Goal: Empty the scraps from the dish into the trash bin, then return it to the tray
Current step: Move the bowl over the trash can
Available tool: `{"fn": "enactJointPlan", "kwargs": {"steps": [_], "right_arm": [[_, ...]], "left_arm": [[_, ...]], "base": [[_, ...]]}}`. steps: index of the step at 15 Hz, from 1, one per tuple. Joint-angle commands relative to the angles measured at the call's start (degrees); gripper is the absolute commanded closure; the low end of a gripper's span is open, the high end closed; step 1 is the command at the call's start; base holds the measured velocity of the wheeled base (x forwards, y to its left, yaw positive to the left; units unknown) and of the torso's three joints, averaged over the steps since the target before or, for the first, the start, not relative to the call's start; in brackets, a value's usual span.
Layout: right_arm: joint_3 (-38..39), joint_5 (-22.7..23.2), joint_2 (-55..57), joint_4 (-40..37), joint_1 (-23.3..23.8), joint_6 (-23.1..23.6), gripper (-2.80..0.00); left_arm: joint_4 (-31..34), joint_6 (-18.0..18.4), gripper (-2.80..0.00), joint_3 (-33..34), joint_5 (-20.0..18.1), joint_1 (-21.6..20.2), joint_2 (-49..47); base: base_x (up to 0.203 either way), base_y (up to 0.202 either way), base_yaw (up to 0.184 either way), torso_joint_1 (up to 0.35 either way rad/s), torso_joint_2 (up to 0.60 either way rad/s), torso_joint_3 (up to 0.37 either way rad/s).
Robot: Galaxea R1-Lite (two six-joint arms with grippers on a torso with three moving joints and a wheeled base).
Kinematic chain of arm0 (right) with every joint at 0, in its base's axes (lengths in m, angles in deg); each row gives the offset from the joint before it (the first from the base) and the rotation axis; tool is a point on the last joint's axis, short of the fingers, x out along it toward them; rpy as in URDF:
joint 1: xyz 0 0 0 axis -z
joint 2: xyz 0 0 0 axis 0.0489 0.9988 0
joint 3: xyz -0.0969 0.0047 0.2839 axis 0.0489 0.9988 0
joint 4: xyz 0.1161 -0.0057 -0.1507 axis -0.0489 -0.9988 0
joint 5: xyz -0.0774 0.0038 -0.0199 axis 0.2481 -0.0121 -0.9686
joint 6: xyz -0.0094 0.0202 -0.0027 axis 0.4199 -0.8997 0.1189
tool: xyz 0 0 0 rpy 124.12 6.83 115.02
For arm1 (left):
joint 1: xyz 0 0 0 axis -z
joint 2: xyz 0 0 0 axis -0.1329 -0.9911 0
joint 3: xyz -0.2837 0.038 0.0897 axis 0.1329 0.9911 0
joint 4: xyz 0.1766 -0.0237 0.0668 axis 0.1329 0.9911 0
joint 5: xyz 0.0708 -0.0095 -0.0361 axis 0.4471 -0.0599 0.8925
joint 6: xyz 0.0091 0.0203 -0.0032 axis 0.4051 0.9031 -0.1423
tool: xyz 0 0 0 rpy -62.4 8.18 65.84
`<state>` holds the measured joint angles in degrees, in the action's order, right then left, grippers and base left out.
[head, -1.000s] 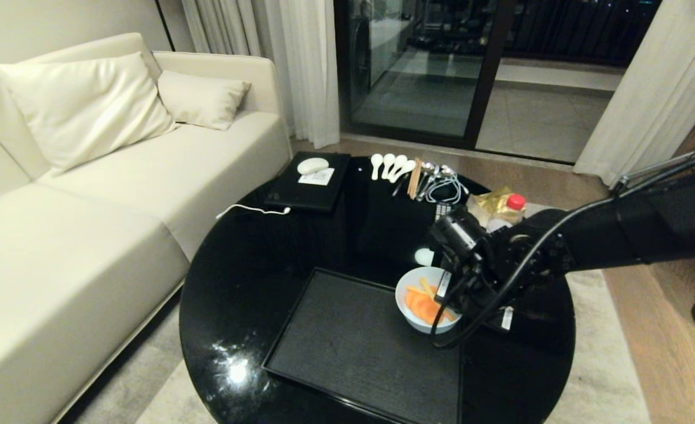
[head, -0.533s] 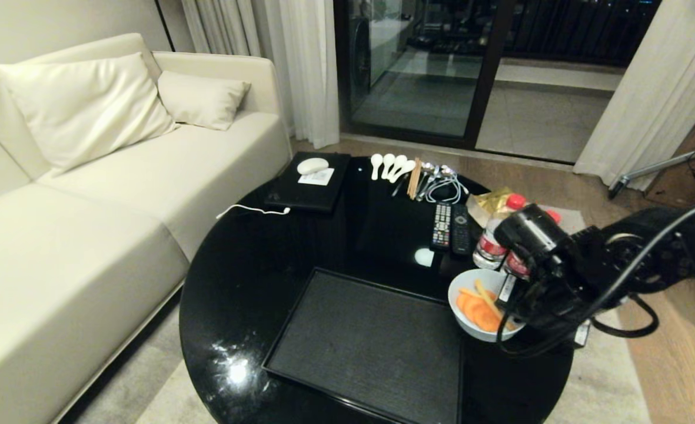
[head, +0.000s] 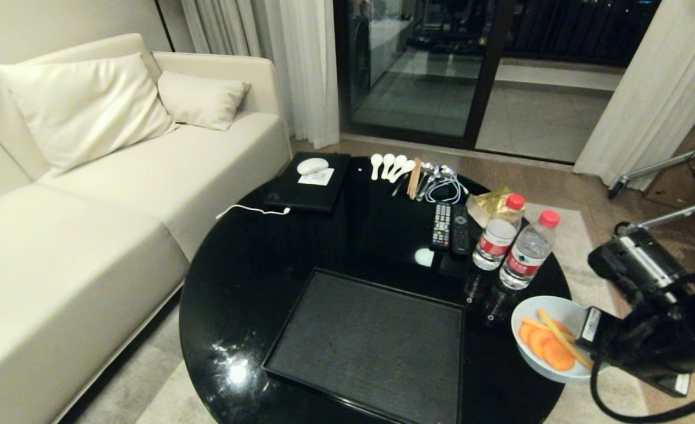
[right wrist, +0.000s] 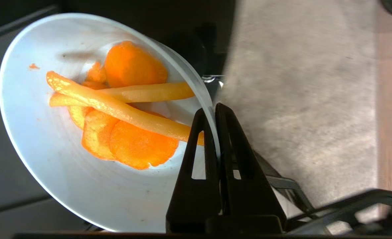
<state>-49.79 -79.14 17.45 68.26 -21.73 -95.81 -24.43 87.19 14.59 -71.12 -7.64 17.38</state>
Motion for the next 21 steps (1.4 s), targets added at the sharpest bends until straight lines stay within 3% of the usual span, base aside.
{"fn": "enactJointPlan", "kwargs": {"steps": [1,10,21], "right_arm": [[4.13,-0.02,-5.41,-0.22,1.49,1.22,0.00],[16.94,3.08,-17.99,0.09,1.50,3.24,0.00],[21.91,3.22,-22.75,-0.08,1.53,3.05,0.00]], "left_arm": [[-0.02,-0.03,0.00,0.00,0.04,0.00,0.02],[-0.02,-0.03,0.00,0.00,0.04,0.00,0.02],[-0.02,-0.03,0.00,0.00,0.04,0.00,0.02]], "base": [[0.000,0.000,0.000,0.000,0.00,0.000],[0.000,0.000,0.000,0.000,0.00,0.000],[0.000,0.000,0.000,0.000,0.00,0.000]]}}
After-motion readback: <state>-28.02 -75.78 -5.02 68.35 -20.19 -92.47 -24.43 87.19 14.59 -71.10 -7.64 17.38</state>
